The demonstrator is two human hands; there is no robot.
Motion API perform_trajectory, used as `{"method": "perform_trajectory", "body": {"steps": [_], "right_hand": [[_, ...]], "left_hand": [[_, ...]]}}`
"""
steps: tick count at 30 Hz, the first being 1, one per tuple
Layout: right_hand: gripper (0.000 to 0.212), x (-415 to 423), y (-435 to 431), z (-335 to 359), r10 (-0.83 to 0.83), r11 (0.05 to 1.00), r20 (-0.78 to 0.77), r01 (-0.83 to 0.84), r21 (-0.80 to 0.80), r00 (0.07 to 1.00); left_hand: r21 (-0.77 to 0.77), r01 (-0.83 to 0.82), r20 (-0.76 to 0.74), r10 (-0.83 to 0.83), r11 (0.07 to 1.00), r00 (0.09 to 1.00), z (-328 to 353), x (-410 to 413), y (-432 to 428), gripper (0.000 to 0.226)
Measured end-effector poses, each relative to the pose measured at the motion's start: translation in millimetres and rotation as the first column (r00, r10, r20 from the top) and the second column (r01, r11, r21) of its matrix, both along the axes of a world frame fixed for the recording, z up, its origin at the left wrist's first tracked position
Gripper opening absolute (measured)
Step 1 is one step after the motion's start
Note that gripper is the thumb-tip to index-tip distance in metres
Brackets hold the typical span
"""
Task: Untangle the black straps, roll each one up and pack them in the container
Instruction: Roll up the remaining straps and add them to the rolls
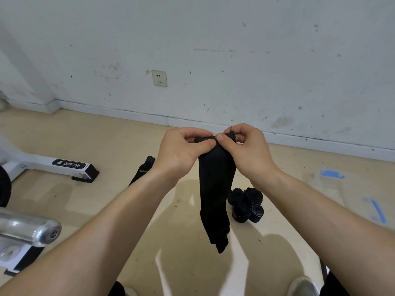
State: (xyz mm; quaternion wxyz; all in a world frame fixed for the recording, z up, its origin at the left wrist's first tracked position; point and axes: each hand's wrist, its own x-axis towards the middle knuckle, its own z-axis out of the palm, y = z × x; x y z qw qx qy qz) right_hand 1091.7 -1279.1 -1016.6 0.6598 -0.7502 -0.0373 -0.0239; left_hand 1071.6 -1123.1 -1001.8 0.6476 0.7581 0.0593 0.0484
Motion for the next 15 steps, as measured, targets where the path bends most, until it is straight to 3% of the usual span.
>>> {"method": "perform_trajectory", "body": {"steps": [4, 7, 15], "right_hand": [[0.009, -0.2, -6.2, 7.3, 0.203, 0.961, -0.109, -0.176, 0.211, 0.973], [0.01, 1.2, -10.7, 11.7, 0.293, 0.909, -0.164, -0.221, 0.355, 0.942], [0.015, 0.5, -8.6, 11.2, 0.348, 0.852, -0.206, -0.217, 0.476, 0.914]], "left_hand": [[0.043, 0.017, 0.057, -0.02, 0.999, 0.998, 3.2, -1.9, 2.3, 0.013], [0.069, 0.045, 0.104, -0.052, 0.997, 0.993, 3.9, -3.2, 3.8, 0.013], [0.127, 0.036, 0.149, -0.055, 0.991, 0.987, 5.3, -3.5, 5.2, 0.018]]}}
